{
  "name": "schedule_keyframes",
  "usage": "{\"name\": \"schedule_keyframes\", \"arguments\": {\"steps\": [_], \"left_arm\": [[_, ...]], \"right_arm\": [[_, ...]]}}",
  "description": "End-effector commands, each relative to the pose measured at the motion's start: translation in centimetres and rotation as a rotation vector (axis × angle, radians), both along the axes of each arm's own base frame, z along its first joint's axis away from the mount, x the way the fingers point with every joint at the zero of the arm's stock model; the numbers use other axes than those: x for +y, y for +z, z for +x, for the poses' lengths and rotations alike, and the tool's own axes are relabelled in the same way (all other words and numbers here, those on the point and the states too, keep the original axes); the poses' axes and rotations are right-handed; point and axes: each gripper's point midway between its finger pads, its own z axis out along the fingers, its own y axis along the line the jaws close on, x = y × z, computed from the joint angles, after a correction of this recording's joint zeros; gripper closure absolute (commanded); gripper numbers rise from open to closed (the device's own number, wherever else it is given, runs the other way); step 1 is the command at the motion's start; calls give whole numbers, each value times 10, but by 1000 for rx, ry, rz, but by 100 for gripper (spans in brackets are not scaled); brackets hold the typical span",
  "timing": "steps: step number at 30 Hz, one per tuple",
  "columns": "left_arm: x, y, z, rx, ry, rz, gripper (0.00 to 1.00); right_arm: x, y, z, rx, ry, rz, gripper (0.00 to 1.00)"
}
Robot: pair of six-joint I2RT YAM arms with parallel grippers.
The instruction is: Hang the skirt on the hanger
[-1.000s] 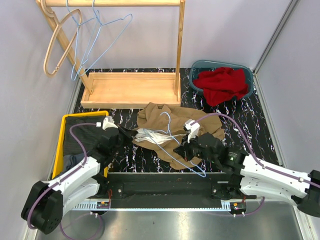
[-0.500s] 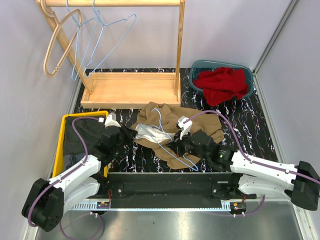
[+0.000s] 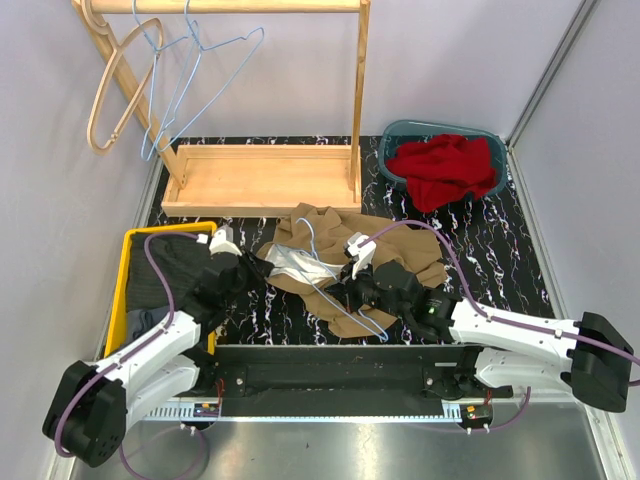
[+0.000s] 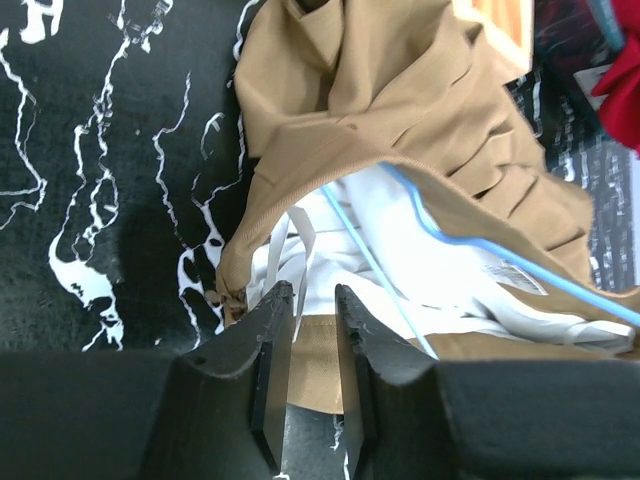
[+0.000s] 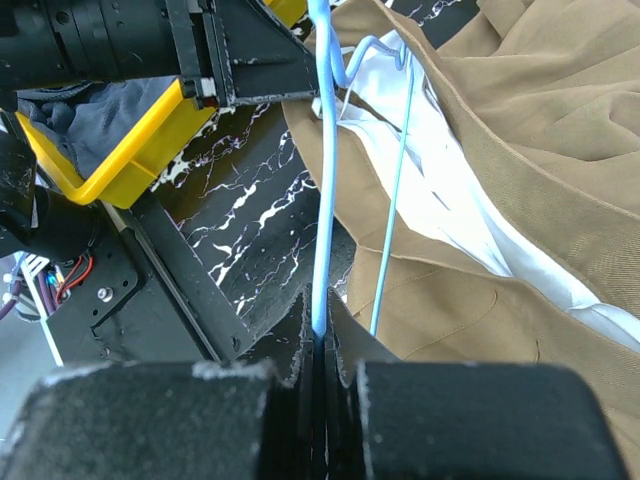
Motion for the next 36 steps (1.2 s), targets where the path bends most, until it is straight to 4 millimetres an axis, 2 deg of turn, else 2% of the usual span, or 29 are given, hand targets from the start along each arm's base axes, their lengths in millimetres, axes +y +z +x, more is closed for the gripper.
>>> {"name": "schedule_keyframes", "arguments": {"steps": [1, 6, 9, 14, 15, 16, 17, 19, 20, 21, 22, 23, 24, 26, 27, 29, 30, 36], "left_arm": [[2, -1, 7, -39, 6, 13, 74], [8, -11, 6, -22, 33, 38, 75], [13, -16, 6, -14, 58, 55, 79], [15, -17, 3, 0, 60, 56, 93], [15, -14, 3, -6, 63, 52, 100], [17, -16, 0, 8, 62, 60, 100], [17, -14, -1, 9, 62, 61, 100], [18, 2, 0, -24, 59, 61, 100], [21, 0, -5, 4, 52, 88, 100], [21, 19, -2, -29, 51, 87, 100], [27, 14, -8, 9, 47, 139, 100], [29, 20, -9, 10, 42, 158, 100], [29, 37, -5, -9, 40, 169, 100], [34, 38, -9, 26, 22, 234, 100], [32, 47, -5, 26, 14, 245, 100], [31, 49, -5, 52, -19, 283, 100], [28, 55, 0, 55, -27, 291, 100], [23, 60, 12, 104, -62, 339, 100]], "right_arm": [[17, 41, 3, -62, 18, 120, 100], [18, 39, 2, -50, 20, 119, 100], [18, 37, 2, -45, 19, 119, 100], [18, 33, 3, -36, 12, 108, 100], [17, 32, 3, -33, 8, 107, 100], [17, 30, 4, -29, 1, 96, 100], [17, 31, 5, -30, -4, 94, 100], [15, 26, 7, -22, -16, 75, 100], [15, 27, 7, -21, -16, 73, 100], [15, 26, 7, -18, -18, 66, 100], [13, 23, 7, -11, -23, 53, 100], [13, 24, 7, -10, -24, 50, 100], [13, 23, 7, -7, -22, 43, 100], [12, 23, 5, -4, -14, 35, 100], [12, 24, 4, -4, -8, 35, 100], [13, 26, -1, 2, 21, 34, 100], [13, 27, -4, -2, 38, 33, 100], [11, 45, -22, -4, 124, 66, 100]]}}
